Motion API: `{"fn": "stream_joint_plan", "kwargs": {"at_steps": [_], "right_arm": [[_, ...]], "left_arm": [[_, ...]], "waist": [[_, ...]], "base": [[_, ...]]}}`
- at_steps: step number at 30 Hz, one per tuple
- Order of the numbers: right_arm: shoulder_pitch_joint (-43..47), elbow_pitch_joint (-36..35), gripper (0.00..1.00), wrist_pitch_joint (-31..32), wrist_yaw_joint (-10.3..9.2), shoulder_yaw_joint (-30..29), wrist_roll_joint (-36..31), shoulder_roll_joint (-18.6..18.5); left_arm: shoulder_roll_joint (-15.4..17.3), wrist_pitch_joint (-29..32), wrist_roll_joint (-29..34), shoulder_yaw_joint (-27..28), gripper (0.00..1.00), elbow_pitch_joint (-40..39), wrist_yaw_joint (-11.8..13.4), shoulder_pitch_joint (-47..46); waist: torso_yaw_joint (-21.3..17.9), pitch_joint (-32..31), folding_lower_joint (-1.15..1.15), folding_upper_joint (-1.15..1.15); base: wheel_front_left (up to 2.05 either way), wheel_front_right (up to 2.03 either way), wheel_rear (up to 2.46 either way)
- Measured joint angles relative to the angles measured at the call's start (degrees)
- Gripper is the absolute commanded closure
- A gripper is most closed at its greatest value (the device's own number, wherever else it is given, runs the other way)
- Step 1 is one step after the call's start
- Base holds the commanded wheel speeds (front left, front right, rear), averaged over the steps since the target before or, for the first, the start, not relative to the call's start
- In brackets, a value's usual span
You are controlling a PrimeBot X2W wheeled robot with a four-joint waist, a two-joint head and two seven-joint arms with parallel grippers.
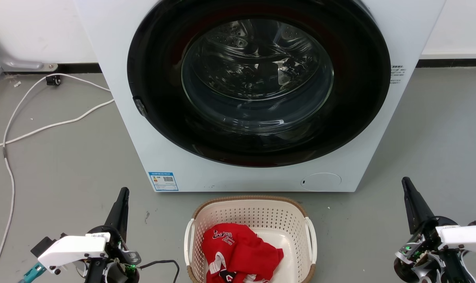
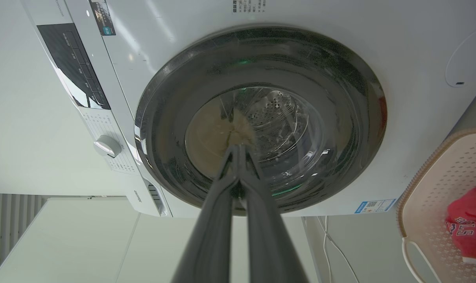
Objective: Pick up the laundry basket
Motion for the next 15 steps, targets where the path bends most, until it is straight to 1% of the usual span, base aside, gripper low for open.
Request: {"fn": "stream_joint_plan", "kwargs": {"at_steps": [15], "right_arm": [[0.0,0.0,1.00,0.0,0.00,-0.1,-0.2,0.1]], "left_arm": [[-0.1,0.2,0.1,0.1,1.00,0.0,0.0,0.0]], "waist": [[0.0,0.0,0.00,0.00]], "base": [[0.00,0.00,0.00]]}}
